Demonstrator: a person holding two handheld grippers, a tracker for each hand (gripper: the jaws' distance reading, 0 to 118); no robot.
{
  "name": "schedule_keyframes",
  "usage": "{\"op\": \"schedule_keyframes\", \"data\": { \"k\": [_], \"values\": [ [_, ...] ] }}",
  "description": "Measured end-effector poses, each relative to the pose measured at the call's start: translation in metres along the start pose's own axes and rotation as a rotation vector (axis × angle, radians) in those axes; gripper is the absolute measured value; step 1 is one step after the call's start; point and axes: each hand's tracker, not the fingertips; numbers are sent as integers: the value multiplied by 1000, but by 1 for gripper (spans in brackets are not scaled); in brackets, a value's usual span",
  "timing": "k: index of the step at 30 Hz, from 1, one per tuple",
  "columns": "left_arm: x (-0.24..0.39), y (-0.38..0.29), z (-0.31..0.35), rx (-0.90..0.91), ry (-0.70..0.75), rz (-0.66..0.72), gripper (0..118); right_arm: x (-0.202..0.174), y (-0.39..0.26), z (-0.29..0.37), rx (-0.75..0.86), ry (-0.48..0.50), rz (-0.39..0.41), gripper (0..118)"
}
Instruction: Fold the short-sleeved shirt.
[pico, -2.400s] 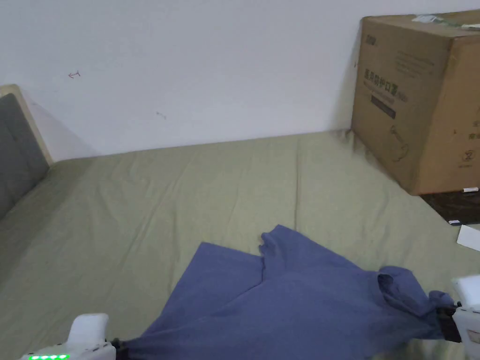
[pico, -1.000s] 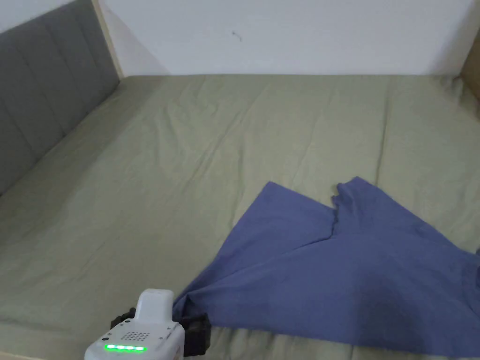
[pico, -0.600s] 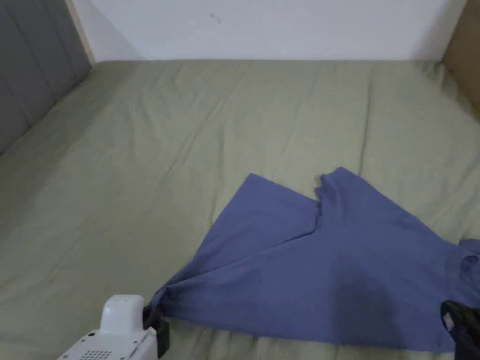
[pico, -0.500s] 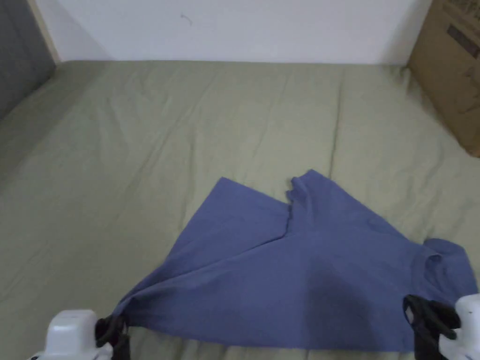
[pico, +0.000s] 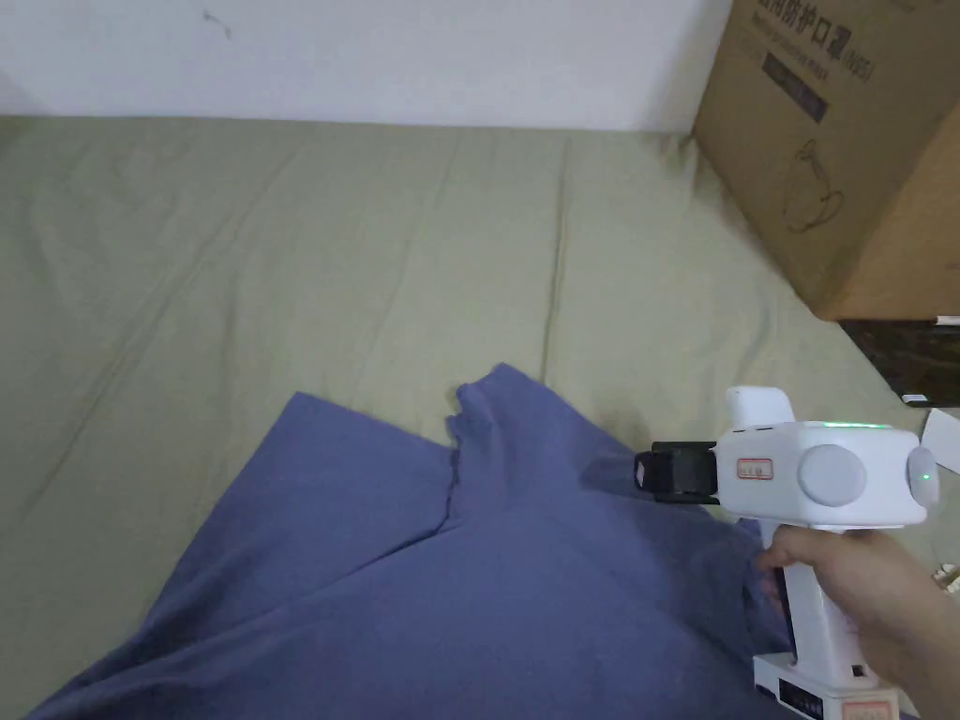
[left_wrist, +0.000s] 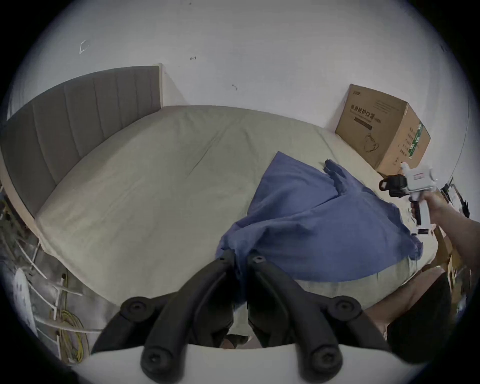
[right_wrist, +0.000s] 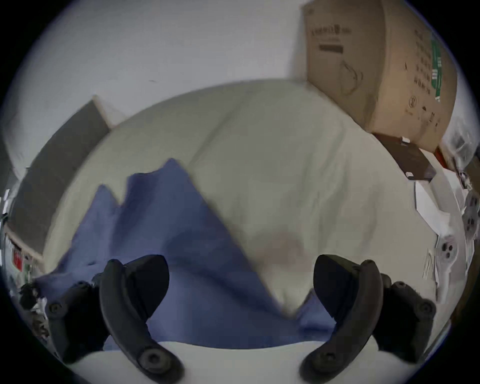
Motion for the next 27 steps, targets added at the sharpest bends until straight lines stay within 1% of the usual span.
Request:
{"op": "schedule_keyframes", "data": {
  "k": [1,2,3,4,6,7,8,9,10,11,12,14,15,18,20,23,26,27],
  "values": [
    [1,3,-1,-6,-3,0,7,-2,-1,-11,-13,-25,32,109],
    [3,5,-1,-11,-3,-8,7,-5,-1,-18,-35,-14,69,106],
    [-4,7,-1,-11,-1,-22,7,-10,-1,-24,-48,11,110,100],
    [-10,9,0,-11,1,-31,7,-17,-3,-26,-49,26,151,98],
    [-6,12,-1,-13,-5,-30,7,-31,-10,-29,-48,66,239,96],
    [-3,13,-1,-12,-7,-28,7,-38,-12,-32,-68,60,307,93],
    [-15,10,-1,-10,-7,-27,7,-45,-14,-37,-86,10,368,93],
    [-14,9,-2,-10,-6,-28,7,-52,-18,-35,-67,-41,388,87],
    [-12,9,-2,-9,-6,-30,7,-53,-16,-33,-61,-19,349,77],
    [-10,9,-1,-10,-7,-32,7,-52,-12,-31,-64,-2,328,62],
    [-12,8,1,-10,-8,-31,7,-51,-10,-28,-55,17,304,30],
    [-12,8,7,0,-19,-25,7,-50,-8,-19,-25,16,293,8],
    [-12,9,10,4,-22,-24,7,-49,-6,-15,-12,27,277,2],
    [-12,13,25,28,-30,-9,7,-50,-9,11,37,34,250,2],
    [-13,18,35,43,-45,15,7,-49,-11,41,127,41,221,2],
    [-13,30,55,77,-65,21,7,-40,-13,104,239,65,196,2],
    [-11,54,75,131,-90,13,7,-32,-13,183,350,45,234,2],
    [-9,65,83,152,-104,14,7,-28,-12,211,394,48,227,2]
  ]
}}
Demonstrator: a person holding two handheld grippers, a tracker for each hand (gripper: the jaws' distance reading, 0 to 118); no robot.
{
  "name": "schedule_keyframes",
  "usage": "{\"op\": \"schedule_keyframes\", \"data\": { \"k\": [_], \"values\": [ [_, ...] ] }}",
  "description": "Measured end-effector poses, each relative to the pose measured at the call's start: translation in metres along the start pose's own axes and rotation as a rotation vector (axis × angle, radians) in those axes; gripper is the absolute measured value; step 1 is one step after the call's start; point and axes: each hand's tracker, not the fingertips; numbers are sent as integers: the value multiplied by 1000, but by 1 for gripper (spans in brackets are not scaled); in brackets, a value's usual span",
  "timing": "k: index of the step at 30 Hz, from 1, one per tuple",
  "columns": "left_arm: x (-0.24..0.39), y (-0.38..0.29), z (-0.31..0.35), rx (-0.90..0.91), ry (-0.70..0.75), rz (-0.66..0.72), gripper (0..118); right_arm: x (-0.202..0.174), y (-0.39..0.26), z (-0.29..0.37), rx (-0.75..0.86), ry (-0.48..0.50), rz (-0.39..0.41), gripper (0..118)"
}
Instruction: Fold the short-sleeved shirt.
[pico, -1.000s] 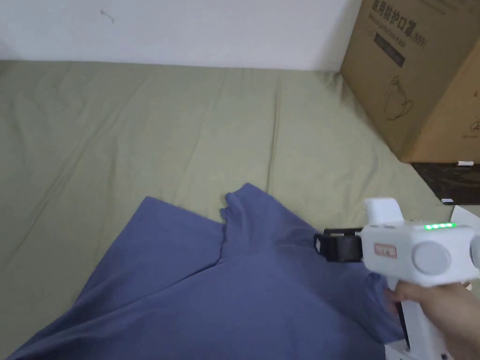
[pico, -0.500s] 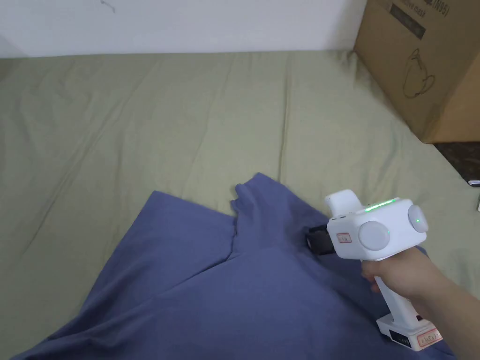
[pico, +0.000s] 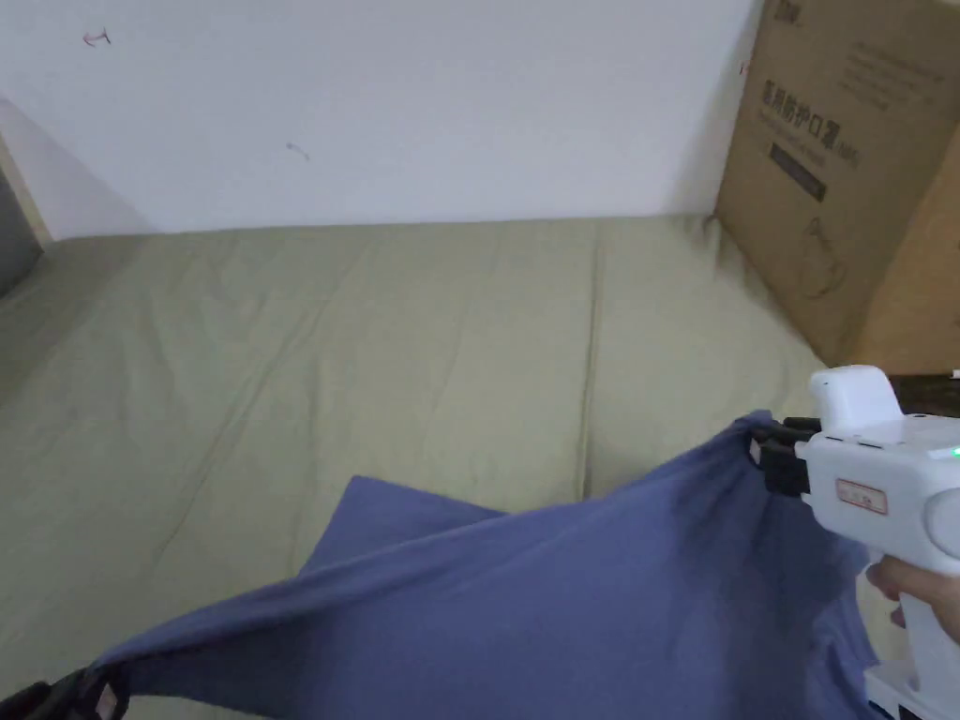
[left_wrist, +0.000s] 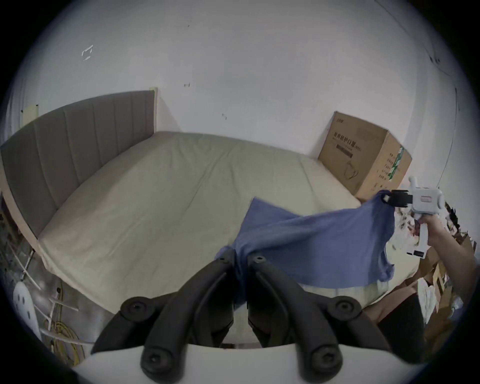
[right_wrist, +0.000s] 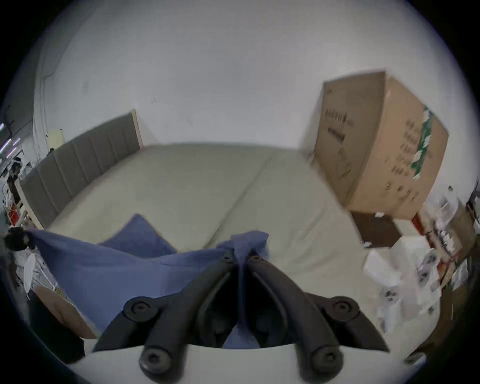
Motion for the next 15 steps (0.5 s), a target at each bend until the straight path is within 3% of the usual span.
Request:
{"op": "schedule_keyframes", "data": {
  "k": [4,7,15],
  "values": [
    [8,56,14,78,-78,-2,7,7,49,92,135,-26,-25,2],
    [21,109,15,149,-99,-72,7,11,91,141,227,-95,12,2],
    [57,254,-8,244,-93,-125,7,29,204,179,389,-228,-8,2]
  ]
}}
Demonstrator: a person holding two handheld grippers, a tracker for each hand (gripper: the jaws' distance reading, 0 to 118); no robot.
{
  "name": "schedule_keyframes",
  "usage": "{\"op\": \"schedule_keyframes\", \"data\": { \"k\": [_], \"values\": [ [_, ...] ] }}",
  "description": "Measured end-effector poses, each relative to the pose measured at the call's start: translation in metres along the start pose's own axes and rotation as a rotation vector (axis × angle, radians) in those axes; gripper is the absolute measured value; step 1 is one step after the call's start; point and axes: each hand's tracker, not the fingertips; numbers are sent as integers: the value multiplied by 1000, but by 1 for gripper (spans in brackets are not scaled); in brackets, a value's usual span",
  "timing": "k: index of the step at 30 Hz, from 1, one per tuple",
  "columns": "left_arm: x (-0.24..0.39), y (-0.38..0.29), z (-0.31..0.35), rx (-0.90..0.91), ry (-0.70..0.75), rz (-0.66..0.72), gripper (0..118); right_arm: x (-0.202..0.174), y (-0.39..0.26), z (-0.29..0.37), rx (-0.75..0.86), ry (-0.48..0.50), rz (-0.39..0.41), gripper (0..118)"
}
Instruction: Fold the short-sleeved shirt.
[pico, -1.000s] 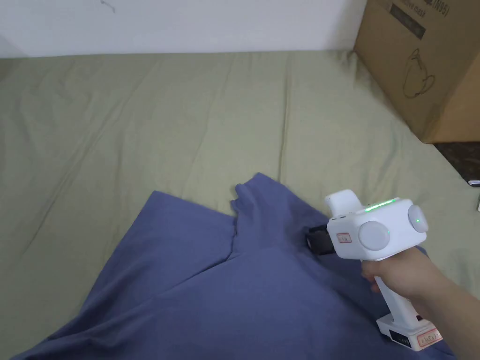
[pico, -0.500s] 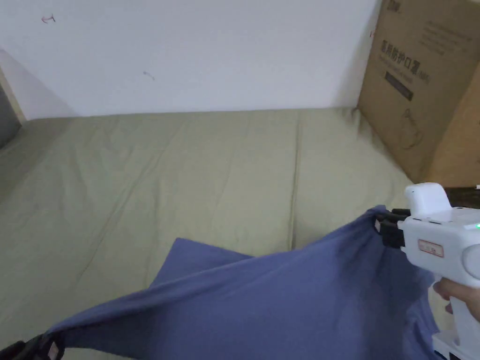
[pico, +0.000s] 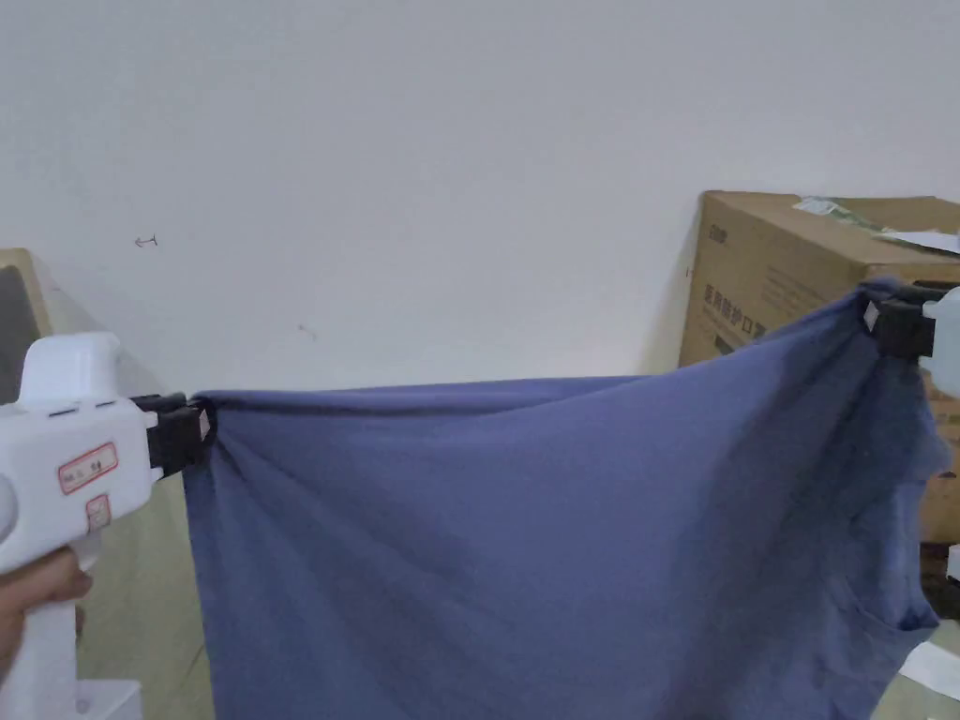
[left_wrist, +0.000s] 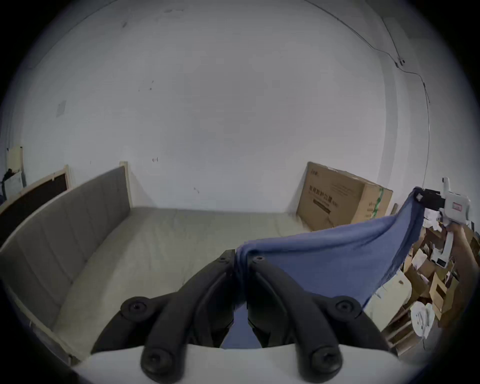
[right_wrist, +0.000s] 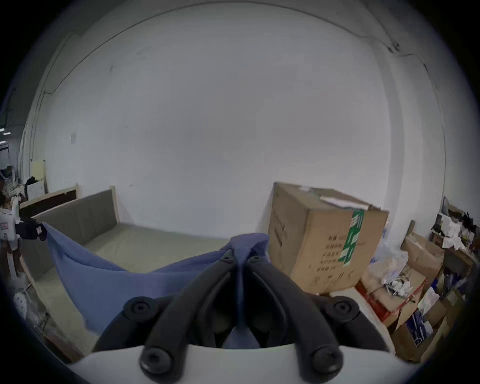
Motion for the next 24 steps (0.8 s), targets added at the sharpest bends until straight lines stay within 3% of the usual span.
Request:
{"op": "schedule_keyframes", "data": {
  "k": [2,4,8,19,20,22,24],
  "values": [
    [-1,28,-20,7,10,-7,7,0,22,-14,26,-16,-7,2],
    [-2,54,-39,23,27,-25,7,-4,41,-37,75,-82,66,2],
    [-4,92,-88,56,45,-47,7,-8,73,-97,103,-82,26,2],
    [-33,149,-247,102,222,-107,7,-38,117,-283,132,-88,9,2],
    [-35,151,-256,128,241,-115,7,-42,116,-296,138,-98,20,2],
    [-39,154,-276,140,243,-136,7,-52,113,-319,166,-157,116,2],
    [-39,153,-295,149,278,-168,7,-58,112,-339,176,-144,155,2]
  ]
}}
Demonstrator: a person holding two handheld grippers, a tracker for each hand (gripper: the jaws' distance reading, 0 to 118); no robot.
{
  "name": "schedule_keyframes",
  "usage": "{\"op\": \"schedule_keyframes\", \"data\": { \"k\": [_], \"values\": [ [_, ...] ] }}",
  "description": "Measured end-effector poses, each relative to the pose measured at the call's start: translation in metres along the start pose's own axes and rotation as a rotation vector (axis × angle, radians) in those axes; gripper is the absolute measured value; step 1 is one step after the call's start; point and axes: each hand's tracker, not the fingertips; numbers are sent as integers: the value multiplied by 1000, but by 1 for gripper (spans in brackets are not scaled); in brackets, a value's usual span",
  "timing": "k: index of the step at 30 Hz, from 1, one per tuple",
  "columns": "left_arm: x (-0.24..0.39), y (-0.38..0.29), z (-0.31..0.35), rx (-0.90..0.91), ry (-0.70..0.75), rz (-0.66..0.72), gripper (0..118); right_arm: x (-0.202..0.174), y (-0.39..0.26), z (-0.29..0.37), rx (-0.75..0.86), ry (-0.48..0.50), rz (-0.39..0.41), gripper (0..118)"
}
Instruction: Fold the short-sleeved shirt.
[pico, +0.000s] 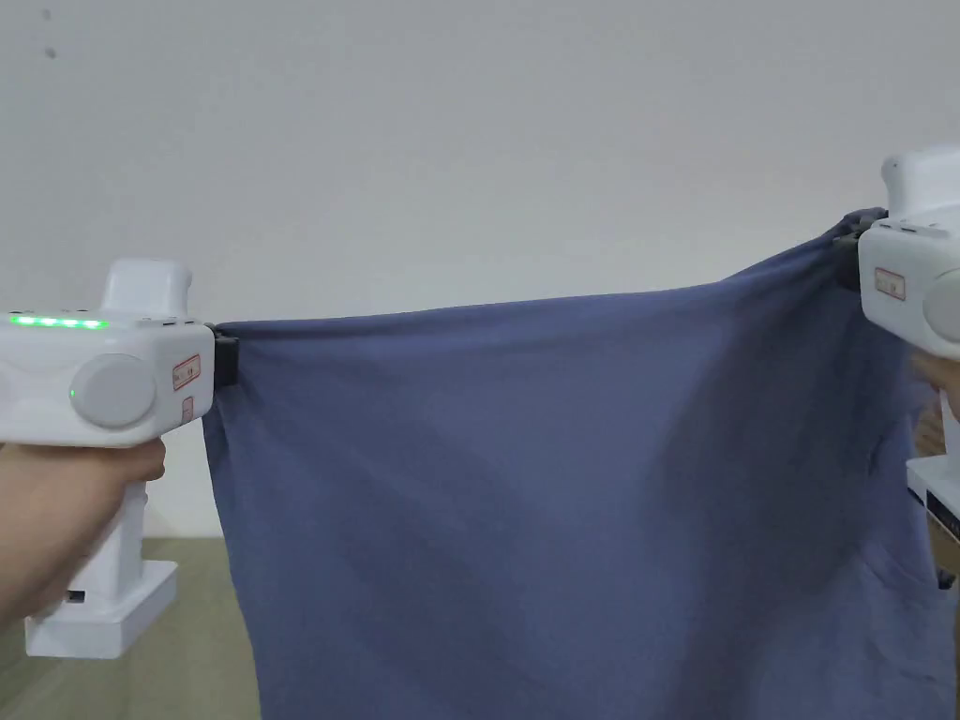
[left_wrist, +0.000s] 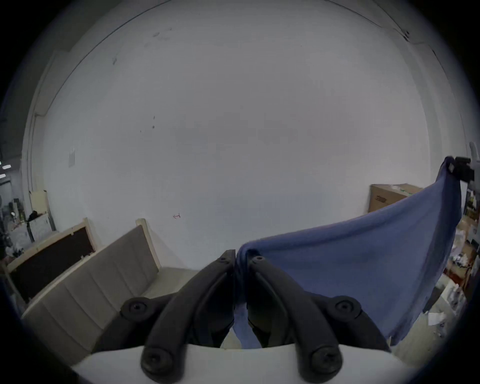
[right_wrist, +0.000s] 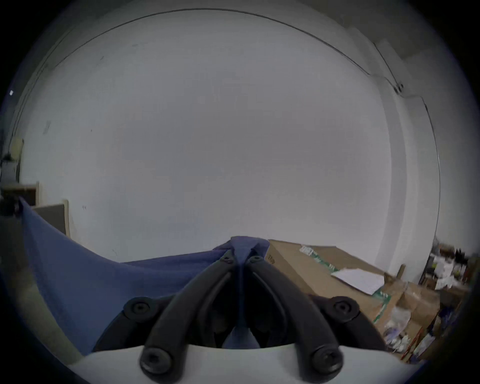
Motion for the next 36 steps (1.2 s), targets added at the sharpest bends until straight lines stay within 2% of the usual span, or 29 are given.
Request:
{"op": "schedule_keyframes", "data": {
  "k": [8,10,14,18,26,31,36],
  "values": [
    [17,-44,-58,-44,20,11,7,-21,-48,-51,-66,-5,-47,2],
    [23,-66,-67,-66,17,-3,7,-26,-73,-58,-128,3,-87,2],
    [32,-113,-82,-152,-7,13,7,-38,-132,-61,-200,16,-52,2],
    [37,-158,-81,-215,-39,36,7,-41,-191,-50,-278,44,-107,2],
    [51,-243,-49,-330,-69,50,7,-34,-287,5,-367,90,-113,2],
    [58,-288,12,-363,-113,62,7,-25,-326,76,-402,136,-105,2],
    [44,-308,81,-380,-127,99,7,-12,-336,159,-433,172,-89,2]
  ]
}}
